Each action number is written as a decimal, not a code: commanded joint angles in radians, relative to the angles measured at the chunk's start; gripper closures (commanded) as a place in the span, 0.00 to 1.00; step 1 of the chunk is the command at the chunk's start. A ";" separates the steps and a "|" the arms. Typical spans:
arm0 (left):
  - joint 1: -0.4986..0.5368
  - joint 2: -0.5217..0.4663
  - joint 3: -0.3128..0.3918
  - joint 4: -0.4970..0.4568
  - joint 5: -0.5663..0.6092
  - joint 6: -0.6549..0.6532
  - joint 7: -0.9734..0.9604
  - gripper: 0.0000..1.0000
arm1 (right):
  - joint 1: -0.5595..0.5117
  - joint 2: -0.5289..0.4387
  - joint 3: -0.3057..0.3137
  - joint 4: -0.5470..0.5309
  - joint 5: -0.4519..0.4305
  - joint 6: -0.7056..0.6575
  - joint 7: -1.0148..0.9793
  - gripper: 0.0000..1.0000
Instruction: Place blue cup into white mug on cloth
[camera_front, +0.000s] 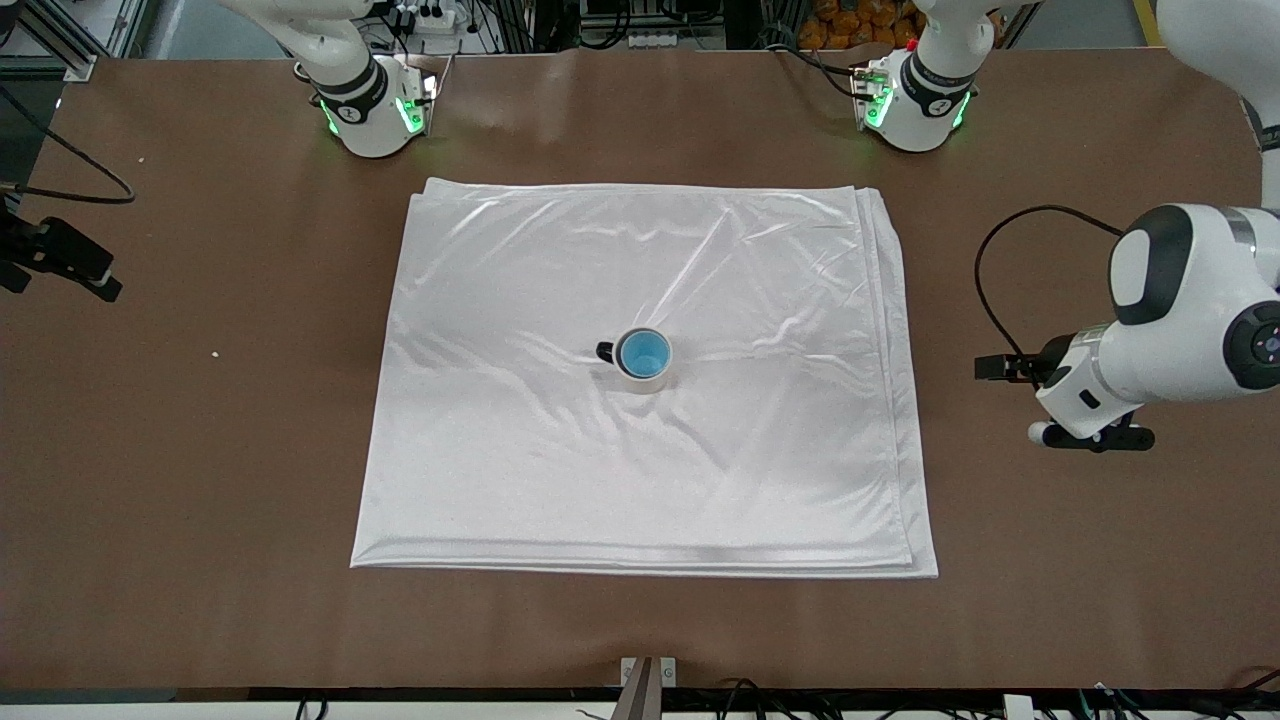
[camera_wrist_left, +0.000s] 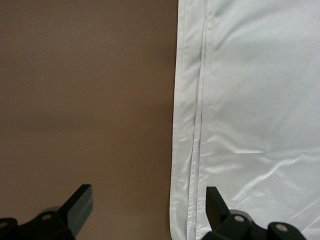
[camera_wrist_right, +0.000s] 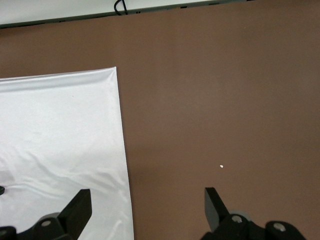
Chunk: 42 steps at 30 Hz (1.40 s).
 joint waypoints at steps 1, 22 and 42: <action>0.034 -0.143 -0.003 -0.140 -0.044 0.045 0.045 0.00 | -0.016 0.004 0.010 0.012 0.017 0.000 0.011 0.00; 0.065 -0.309 0.012 -0.058 -0.031 0.001 0.094 0.00 | -0.011 0.011 0.012 0.012 0.011 0.009 -0.003 0.00; -0.122 -0.313 0.203 0.132 -0.048 -0.170 0.097 0.00 | -0.013 0.017 0.010 0.015 0.014 -0.002 -0.001 0.00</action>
